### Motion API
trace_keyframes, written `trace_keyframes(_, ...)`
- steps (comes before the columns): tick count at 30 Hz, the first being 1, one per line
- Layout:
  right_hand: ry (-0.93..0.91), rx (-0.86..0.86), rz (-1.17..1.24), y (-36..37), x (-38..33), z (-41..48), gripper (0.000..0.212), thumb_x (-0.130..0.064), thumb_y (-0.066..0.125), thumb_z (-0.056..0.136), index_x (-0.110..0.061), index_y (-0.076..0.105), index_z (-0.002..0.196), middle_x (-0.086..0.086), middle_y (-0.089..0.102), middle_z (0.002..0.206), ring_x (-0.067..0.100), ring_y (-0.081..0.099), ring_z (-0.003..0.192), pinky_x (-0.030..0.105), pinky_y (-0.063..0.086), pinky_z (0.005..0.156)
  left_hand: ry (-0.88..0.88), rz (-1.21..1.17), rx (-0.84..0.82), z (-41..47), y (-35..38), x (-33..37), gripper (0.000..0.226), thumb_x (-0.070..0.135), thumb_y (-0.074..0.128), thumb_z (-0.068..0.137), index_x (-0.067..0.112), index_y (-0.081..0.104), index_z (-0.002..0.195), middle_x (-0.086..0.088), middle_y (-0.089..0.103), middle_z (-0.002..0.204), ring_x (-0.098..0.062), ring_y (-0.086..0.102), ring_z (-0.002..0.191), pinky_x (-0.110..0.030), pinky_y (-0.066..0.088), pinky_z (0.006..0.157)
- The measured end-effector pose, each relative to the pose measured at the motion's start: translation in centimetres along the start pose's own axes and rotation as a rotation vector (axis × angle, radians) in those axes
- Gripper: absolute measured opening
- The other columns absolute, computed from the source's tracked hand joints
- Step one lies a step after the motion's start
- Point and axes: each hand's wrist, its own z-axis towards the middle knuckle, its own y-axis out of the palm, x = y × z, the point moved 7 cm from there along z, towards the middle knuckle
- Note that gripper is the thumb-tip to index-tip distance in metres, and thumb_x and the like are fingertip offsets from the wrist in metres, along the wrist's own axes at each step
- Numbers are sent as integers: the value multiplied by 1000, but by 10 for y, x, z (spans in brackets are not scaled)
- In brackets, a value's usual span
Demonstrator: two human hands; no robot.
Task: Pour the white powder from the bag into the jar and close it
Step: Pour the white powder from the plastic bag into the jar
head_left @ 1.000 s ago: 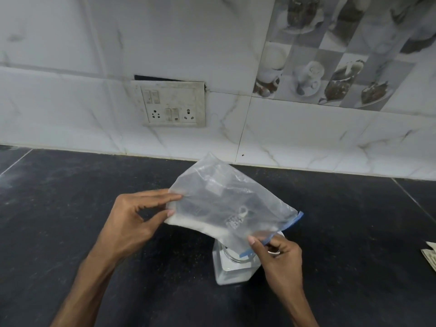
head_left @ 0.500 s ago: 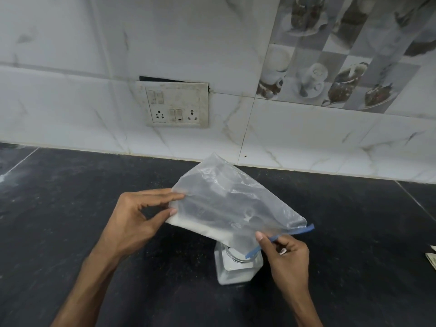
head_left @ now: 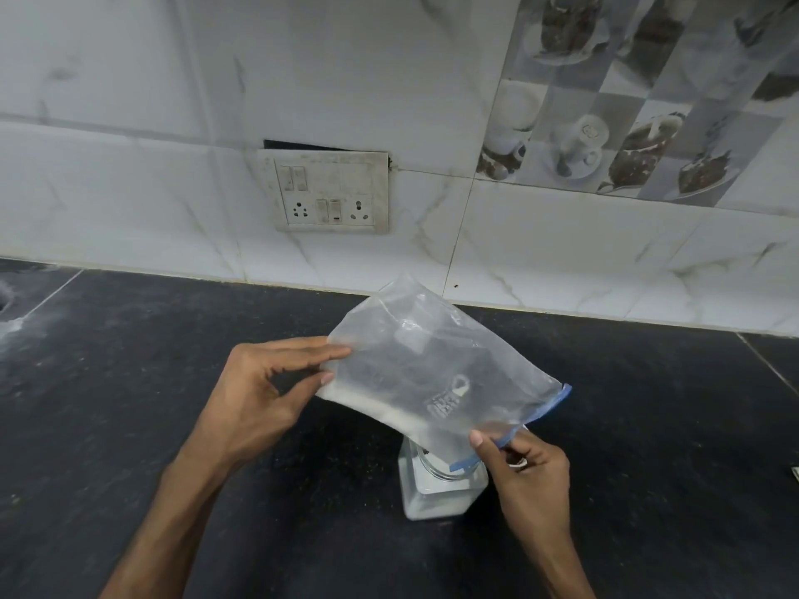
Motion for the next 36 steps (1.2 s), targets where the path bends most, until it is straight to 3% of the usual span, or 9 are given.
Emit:
trace_keyframes(7,18,21,-6,-3,0,-1,28,-20,81,79,2,71,65,24,67,67,20,57,60,40,50,62,-20,-27,10,0,2,0,44,-17,75,77,23,79,93,37,71,98,10,69,97,-6,51,86)
trace_keyframes(11,25,8,-1,-3,1,0,24,-19,82,78,0,73,66,15,72,65,12,64,63,27,52,63,-25,0,8,-1,2,-2,40,-17,74,78,18,80,95,26,73,105,6,70,96,-8,52,87)
trace_keyframes(15,22,12,5,-4,2,-1,30,-19,82,79,7,70,68,27,68,71,20,60,63,33,50,65,-22,-2,11,-2,2,2,34,-11,76,80,17,79,100,32,72,100,7,70,96,-8,51,89)
trace_keyframes(18,22,16,0,-3,2,0,23,-17,81,78,0,73,66,14,73,68,22,67,65,32,54,66,-24,8,21,-2,0,2,32,-6,77,80,19,79,99,25,74,103,6,70,97,-9,51,90)
trace_keyframes(21,20,29,27,-4,1,-1,26,-23,81,77,-2,73,64,18,71,67,21,64,60,27,52,63,-15,23,19,-3,-1,4,31,-8,76,80,18,81,97,16,77,100,5,71,97,-11,52,89)
trace_keyframes(26,33,30,51,0,1,-4,41,-39,79,71,2,73,69,27,69,71,21,62,64,36,53,66,-8,24,32,-3,-2,6,32,-13,75,80,15,81,95,10,76,99,3,71,96,-10,53,86)
trace_keyframes(28,22,2,35,3,1,-6,30,-38,79,72,-8,77,68,19,71,69,27,66,65,38,55,67,-25,14,36,-4,-2,6,34,-13,74,80,17,81,95,14,76,99,4,71,95,-9,53,85)
trace_keyframes(31,25,35,56,-1,3,-6,35,-41,78,71,-7,75,67,15,71,67,19,64,64,24,53,63,-34,2,36,-4,-2,7,35,-13,74,80,18,80,94,21,76,97,4,71,94,-8,53,83)
trace_keyframes(36,29,33,28,-2,7,-4,21,-26,82,77,-8,76,68,14,72,68,23,67,65,26,53,63,-20,12,32,-4,-2,10,36,-13,74,80,19,79,96,13,75,99,3,71,94,-9,53,82)
